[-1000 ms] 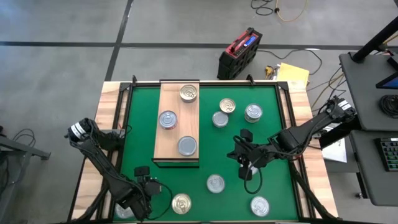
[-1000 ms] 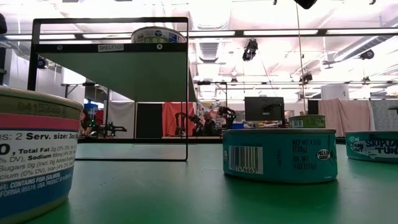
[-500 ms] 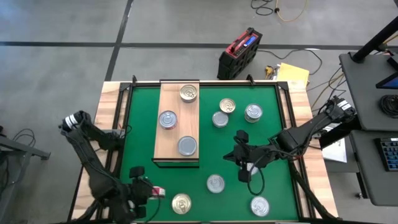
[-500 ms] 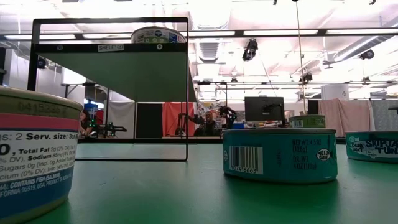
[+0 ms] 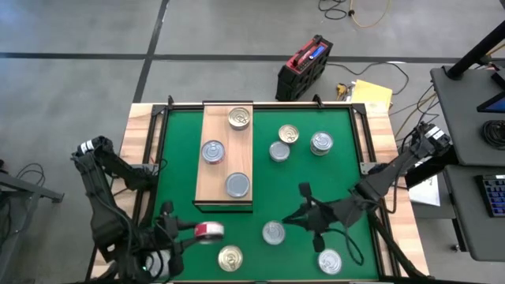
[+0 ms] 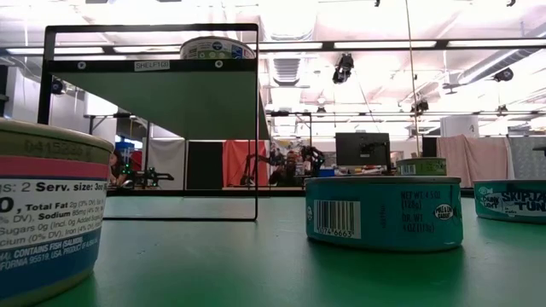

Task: Stack canned seafood by type on shelf
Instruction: Stack the red tuna can on top of the red tuna can on the shelf

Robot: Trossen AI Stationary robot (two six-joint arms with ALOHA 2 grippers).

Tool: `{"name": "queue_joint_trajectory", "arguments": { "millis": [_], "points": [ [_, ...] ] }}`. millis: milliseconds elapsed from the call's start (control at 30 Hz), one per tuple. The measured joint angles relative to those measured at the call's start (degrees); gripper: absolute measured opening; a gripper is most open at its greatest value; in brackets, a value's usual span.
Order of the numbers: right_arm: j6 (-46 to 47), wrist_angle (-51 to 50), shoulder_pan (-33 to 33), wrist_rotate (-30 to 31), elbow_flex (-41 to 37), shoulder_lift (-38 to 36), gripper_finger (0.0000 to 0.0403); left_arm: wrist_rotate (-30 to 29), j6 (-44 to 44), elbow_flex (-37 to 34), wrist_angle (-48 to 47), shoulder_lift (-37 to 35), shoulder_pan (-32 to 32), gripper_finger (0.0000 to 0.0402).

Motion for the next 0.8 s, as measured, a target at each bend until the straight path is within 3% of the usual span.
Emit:
{"name": "queue_joint_trajectory", "arguments": {
  "millis": [200,467,633,800],
  "points": [
    [1.0,7.6,-0.3,1.1,-0.5,0.0,0.0009,-8.0,1.8,5.0,0.2,0.0,-0.1,0.012],
    [9.5,11.6,-1.4,1.3,1.3,0.5,0.0022,-12.7,11.5,10.9,1.5,0.8,0.1,0.012],
    [12.0,19.9,-2.2,0.9,1.7,4.4,0.0064,-14.1,13.7,11.1,1.4,1.2,1.3,0.012],
    [14.6,21.0,-2.6,1.0,3.9,9.5,0.0135,-14.1,11.8,8.1,1.4,2.1,2.0,0.012]
  ]
}}
